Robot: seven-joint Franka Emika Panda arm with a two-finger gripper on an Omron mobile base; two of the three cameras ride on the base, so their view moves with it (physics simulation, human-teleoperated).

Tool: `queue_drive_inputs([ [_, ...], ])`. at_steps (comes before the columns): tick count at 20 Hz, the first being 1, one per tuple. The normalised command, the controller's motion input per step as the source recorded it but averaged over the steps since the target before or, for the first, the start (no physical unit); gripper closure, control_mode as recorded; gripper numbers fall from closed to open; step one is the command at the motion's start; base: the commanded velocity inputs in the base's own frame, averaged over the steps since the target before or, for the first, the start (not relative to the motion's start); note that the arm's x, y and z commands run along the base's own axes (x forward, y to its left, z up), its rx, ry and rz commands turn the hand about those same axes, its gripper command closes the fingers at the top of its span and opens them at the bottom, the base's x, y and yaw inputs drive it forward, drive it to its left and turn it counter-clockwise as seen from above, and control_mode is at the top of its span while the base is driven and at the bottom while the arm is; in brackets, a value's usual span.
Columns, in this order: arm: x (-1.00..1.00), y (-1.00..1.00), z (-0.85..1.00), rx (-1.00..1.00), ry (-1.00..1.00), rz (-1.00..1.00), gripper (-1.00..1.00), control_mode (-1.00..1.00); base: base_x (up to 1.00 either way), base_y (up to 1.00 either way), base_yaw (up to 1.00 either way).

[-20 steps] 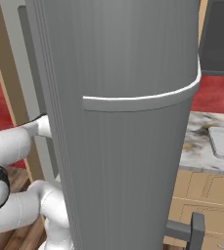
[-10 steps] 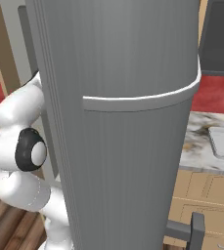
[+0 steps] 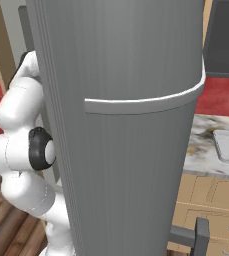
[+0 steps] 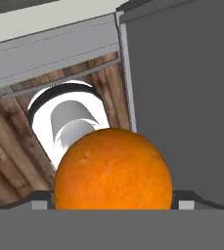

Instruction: Pick the tangerine and orange from the fridge and place them inside the tupperware on the counter.

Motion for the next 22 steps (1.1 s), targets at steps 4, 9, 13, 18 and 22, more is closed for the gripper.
queue_drive_inputs([
  [4, -1.0, 0.14, 0.0, 0.0, -0.87, 0.0, 1.0, -1.0, 0.0, 0.0, 0.0],
  [9, -1.0, 0.03, 0.2, 0.04, -0.66, 0.0, 1.0, -1.0, 0.0, 0.0, 0.0],
  [13, -0.95, 0.0, 0.54, 0.07, -0.28, 0.0, 1.0, -1.0, 0.0, 0.0, 0.0],
  [18, -0.7, 0.01, 0.7, 0.03, -0.02, 0.0, 1.0, -1.0, 0.0, 0.0, 0.0],
  [22, -0.37, 0.05, 0.49, 0.0, 0.0, 0.0, 1.0, -1.0, 0.0, 0.0, 0.0],
])
